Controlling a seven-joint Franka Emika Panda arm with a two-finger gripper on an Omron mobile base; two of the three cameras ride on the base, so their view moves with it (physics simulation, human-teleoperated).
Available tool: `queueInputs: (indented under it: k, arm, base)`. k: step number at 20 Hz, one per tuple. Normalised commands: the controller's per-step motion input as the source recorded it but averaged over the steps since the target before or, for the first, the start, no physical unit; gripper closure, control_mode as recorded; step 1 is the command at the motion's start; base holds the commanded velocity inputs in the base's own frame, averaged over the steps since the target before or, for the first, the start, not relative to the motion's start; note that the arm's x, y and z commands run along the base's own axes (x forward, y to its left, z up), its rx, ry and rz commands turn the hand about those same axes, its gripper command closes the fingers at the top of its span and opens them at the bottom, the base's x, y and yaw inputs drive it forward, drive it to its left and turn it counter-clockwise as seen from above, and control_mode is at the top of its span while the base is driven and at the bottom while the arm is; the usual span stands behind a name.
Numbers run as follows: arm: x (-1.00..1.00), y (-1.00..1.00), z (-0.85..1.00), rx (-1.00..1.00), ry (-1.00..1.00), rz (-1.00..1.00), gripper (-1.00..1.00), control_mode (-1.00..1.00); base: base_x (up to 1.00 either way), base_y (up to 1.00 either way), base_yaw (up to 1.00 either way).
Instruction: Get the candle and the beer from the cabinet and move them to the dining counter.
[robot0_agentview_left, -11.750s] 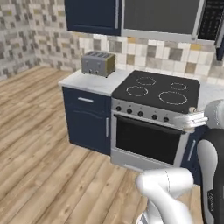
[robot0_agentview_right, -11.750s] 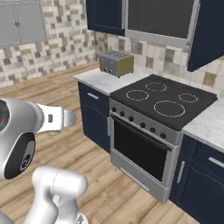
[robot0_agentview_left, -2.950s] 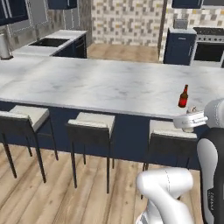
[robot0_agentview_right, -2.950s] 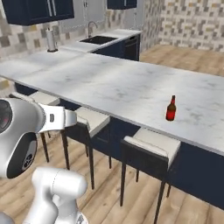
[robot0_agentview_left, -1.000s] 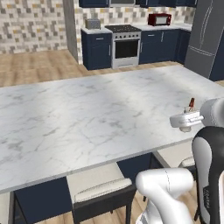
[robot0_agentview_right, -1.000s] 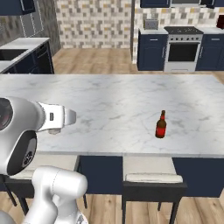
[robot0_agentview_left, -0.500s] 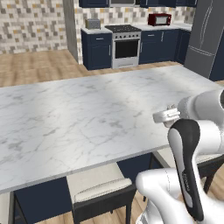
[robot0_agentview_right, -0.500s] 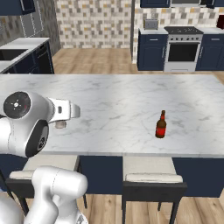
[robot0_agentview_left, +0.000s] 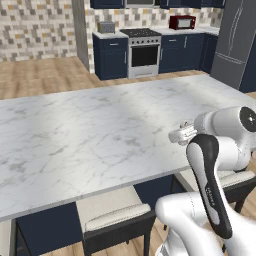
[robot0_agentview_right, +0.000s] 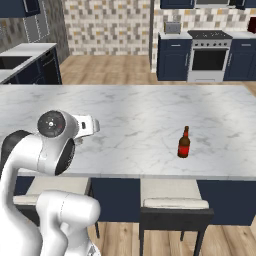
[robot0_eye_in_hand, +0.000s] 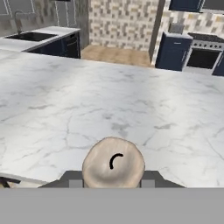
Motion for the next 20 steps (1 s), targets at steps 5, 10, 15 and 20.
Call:
queueInputs:
  k: [5,10,15,20]
  arm:
    - [0.29,0.0,-0.37,-0.08,0.03,0.2,1.0,-1.0]
    - [0.39,0.0,-0.35,-0.03,0.03,0.19,1.0,-1.0]
    - [0.4,0.0,-0.37,0.0,0.0,0.18,1.0,-1.0]
    - [0.4,0.0,-0.35,0.0,0.0,0.16,1.0,-1.0]
  base:
    - [0.0,0.0,0.0]
    - [0.0,0.0,0.0]
    - [0.0,0.0,0.0]
    - [0.0,0.0,0.0]
